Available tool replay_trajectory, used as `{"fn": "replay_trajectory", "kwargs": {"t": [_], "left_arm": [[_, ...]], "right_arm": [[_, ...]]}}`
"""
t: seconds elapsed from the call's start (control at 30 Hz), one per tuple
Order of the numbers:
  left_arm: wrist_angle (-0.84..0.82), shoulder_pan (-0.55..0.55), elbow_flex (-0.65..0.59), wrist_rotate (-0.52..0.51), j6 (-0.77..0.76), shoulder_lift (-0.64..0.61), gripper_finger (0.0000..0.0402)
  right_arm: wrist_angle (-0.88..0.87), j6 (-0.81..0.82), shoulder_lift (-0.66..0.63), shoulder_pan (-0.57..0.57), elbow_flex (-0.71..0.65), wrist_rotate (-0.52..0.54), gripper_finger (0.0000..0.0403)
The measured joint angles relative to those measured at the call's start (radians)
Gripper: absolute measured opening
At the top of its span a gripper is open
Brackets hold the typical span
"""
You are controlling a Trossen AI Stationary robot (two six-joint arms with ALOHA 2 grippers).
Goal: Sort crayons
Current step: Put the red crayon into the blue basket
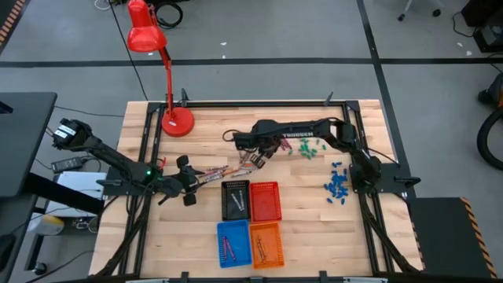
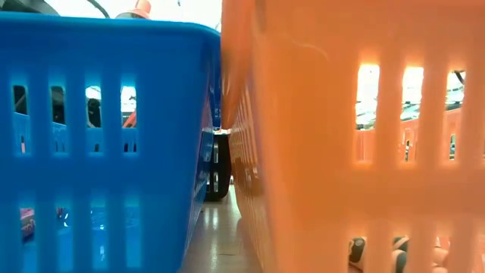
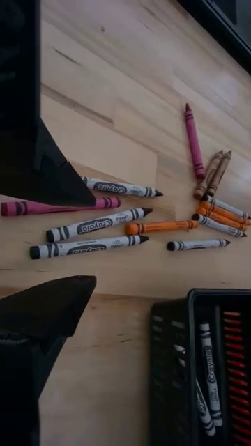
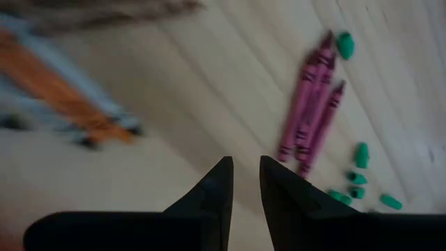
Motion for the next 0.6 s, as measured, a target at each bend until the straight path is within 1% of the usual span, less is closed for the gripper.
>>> {"fn": "replay_trajectory", "kwargs": {"t": [0.23, 0.43, 0.6], "left_arm": [[0.007, 0.001, 0.000, 0.000, 0.040, 0.000, 0.0185], [0.009, 0.001, 0.000, -0.002, 0.077, 0.000, 0.0185], [0.009, 0.002, 0.000, -0.032, 0.083, 0.000, 0.0185]], "right_arm": [[0.036, -0.047, 0.000, -0.085, -0.098, -0.041, 0.0076], [0.056, -0.103, 0.001, -0.149, -0.127, -0.048, 0.0076], [0.068, -0.134, 0.001, -0.201, -0.153, -0.049, 0.0081]]}}
